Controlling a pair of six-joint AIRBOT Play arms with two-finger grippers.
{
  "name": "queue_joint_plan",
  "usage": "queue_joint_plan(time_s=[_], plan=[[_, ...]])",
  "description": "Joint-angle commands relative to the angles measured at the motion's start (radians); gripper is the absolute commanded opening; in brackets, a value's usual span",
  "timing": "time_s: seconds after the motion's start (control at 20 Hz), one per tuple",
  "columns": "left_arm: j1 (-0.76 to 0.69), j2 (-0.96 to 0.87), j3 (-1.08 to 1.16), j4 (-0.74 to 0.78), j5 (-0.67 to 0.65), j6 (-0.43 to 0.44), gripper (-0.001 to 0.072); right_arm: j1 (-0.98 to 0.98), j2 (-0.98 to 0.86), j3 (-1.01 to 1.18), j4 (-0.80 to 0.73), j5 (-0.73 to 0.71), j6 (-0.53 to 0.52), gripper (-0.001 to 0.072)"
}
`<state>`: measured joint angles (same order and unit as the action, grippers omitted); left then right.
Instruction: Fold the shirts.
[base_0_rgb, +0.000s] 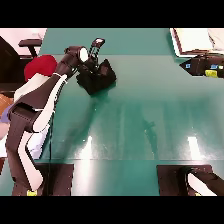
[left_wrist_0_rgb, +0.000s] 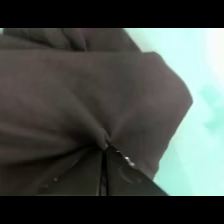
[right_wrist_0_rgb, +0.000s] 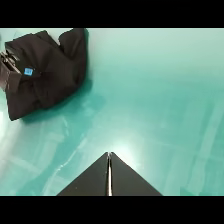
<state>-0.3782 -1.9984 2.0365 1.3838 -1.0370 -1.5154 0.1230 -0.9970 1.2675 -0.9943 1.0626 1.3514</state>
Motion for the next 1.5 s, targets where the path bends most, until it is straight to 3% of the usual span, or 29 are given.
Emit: queue_joint_plan(time_s=[0.0,0.25,0.5,0.7,0.9,0.95,1.0,1.05,1.1,1.25,1.35,1.45], plan=[[0.008,0.049,0.039,0.013,-0.010,0.001,0.0026,0.000,0.000,0.043,-0.004,-0.007,0.000,0.0019],[0.011,0.418,0.039,0.102,0.010,0.015,0.0025,0.000,-0.001,0.241,-0.023,-0.008,0.000,0.0019],[-0.062,0.743,0.036,0.105,-0.040,0.057,0.0024,0.000,0.000,0.420,-0.195,0.024,0.000,0.0019],[-0.229,0.766,0.008,0.104,-0.076,0.057,0.0024,0.000,0.000,0.489,-0.211,0.058,0.000,0.0019],[-0.378,0.691,-0.163,0.071,-0.079,0.057,0.0028,0.000,0.000,0.497,-0.211,0.124,0.001,0.0019],[-0.395,0.664,-0.202,0.035,-0.077,0.058,0.0098,0.000,0.000,0.497,-0.210,0.143,0.001,0.0019],[-0.402,0.634,-0.230,-0.004,-0.072,0.057,0.0388,0.000,0.000,0.497,-0.210,0.160,0.001,0.0019],[-0.402,0.602,-0.249,-0.052,-0.064,0.055,0.0604,0.000,0.000,0.496,-0.210,0.172,0.002,0.0019],[-0.398,0.576,-0.253,-0.061,-0.066,0.056,0.0602,0.000,0.000,0.497,-0.210,0.183,0.002,0.0019],[-0.359,0.563,-0.250,0.104,-0.068,0.042,0.0602,0.000,-0.001,0.496,-0.209,0.214,0.002,0.0019],[-0.241,0.562,-0.252,0.166,-0.111,-0.008,0.0601,0.000,0.000,0.496,-0.209,0.225,0.002,0.0019],[-0.081,0.557,-0.296,0.109,-0.165,-0.067,0.0601,0.000,-0.001,0.496,-0.204,0.247,0.002,0.0019]])
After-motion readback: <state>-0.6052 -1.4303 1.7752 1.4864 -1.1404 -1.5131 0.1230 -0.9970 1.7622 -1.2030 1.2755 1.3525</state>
